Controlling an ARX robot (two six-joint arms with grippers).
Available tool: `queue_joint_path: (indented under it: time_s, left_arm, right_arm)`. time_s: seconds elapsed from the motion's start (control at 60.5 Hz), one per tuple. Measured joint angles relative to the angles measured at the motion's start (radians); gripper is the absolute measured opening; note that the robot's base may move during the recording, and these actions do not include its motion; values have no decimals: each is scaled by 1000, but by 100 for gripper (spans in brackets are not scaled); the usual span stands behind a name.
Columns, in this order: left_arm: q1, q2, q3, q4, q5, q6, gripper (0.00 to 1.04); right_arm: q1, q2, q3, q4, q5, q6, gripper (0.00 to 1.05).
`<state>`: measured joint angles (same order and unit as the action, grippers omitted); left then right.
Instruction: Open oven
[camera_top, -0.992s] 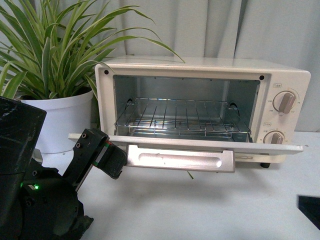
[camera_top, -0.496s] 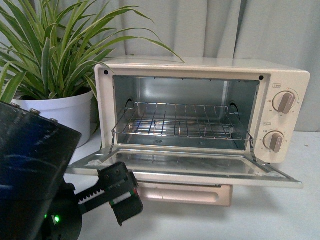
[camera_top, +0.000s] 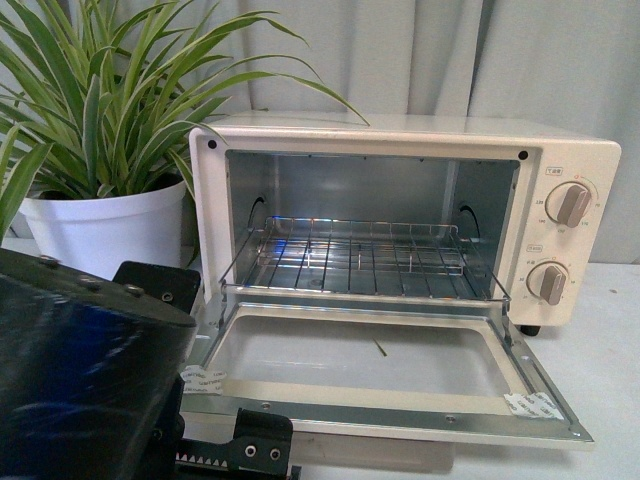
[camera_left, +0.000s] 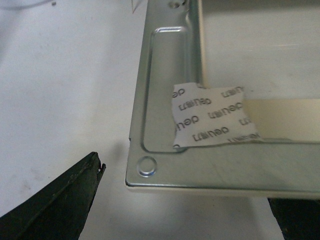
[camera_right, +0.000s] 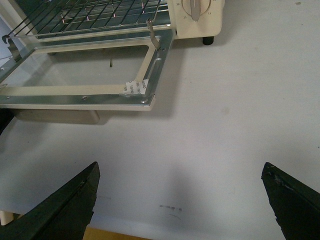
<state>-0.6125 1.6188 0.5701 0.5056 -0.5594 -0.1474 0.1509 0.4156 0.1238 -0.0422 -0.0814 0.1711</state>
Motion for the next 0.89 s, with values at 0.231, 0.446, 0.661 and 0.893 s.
queue_joint_path:
  time_s: [0.231, 0.446, 0.661, 0.893]
  left_arm:
    - [-37, -277, -156, -24, 67, 103, 98]
    - [-117, -512, -274, -163, 17, 97, 98]
    - [-124, -817, -354, -321, -78, 49, 98]
    - [-68, -1139, -422, -494, -69, -25, 98]
  right_arm:
    - [-5, -17, 0, -4, -7, 13, 95]
    - [8, -59, 0, -39, -3, 20, 95]
    - [34, -177, 0, -142, 5, 23, 95]
    - [-2, -268, -11, -182, -36, 13, 95]
